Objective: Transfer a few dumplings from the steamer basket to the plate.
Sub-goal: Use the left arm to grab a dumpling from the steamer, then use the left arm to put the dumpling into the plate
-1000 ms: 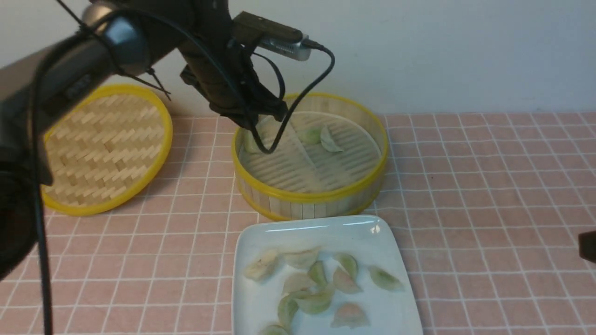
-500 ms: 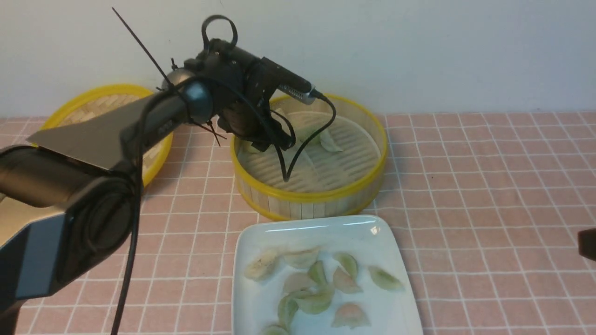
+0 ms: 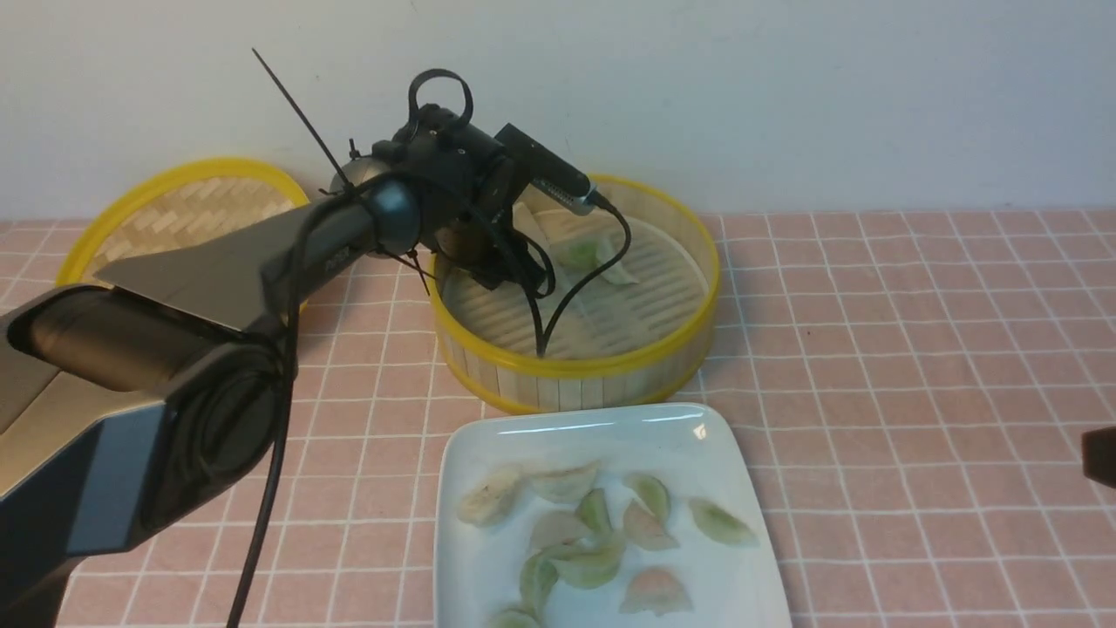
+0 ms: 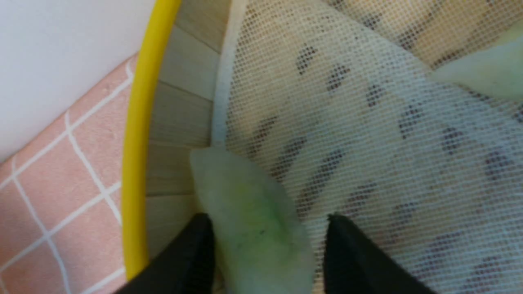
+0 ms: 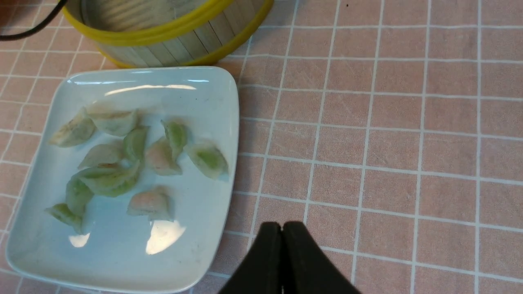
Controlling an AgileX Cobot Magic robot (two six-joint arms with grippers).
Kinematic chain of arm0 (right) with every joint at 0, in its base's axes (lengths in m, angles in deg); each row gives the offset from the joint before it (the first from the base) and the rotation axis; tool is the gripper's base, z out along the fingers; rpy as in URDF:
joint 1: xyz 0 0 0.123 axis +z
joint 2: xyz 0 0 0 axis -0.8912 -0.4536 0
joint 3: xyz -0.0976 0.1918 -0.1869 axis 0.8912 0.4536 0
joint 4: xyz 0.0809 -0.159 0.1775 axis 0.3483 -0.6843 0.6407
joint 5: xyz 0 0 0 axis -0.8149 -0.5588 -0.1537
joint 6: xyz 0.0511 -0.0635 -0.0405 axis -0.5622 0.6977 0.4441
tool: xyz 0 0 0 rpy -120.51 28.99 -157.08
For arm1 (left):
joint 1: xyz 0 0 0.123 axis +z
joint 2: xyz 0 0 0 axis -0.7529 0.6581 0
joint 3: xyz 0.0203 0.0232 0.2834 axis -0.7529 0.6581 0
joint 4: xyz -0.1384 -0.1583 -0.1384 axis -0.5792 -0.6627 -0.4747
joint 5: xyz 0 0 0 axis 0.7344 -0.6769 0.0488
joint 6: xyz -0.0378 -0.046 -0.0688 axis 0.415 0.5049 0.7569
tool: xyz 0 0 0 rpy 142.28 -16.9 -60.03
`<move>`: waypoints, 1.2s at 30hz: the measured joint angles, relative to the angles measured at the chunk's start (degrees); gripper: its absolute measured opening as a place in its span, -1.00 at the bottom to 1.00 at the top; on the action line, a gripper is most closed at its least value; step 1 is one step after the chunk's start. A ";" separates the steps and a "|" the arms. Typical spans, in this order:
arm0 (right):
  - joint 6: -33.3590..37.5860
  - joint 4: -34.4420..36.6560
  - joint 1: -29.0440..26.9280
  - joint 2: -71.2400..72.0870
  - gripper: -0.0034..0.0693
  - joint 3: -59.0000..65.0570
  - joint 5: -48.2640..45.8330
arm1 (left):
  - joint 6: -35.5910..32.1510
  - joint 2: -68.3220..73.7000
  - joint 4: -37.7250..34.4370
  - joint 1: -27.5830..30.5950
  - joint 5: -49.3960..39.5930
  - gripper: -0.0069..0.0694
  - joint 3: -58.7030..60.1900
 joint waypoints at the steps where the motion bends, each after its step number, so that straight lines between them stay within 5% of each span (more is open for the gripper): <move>1: 0.00 0.00 0.00 0.00 -0.94 0.00 0.00 | 0.00 0.00 0.07 0.00 -0.06 -0.13 -0.03; 7: 0.14 0.00 0.00 0.00 -0.94 0.00 0.00 | 0.00 -0.63 0.47 -0.76 -2.27 -0.14 -0.36; 18: 1.29 0.76 0.00 0.00 -0.94 0.00 -0.16 | -1.05 -10.06 -2.99 -3.15 -20.51 -0.15 -4.93; 24: 1.62 3.24 0.00 0.00 -0.94 0.00 -0.16 | -5.34 -18.80 -14.49 -3.15 -26.94 -0.17 -3.25; 30: 3.43 3.48 0.00 0.00 -0.94 0.00 0.33 | -6.96 -30.01 -27.73 -4.85 -26.89 -0.17 15.46; 36: 4.29 4.36 0.00 0.00 -0.94 0.00 0.44 | -7.27 -34.74 -32.55 -8.97 -26.45 -0.17 35.79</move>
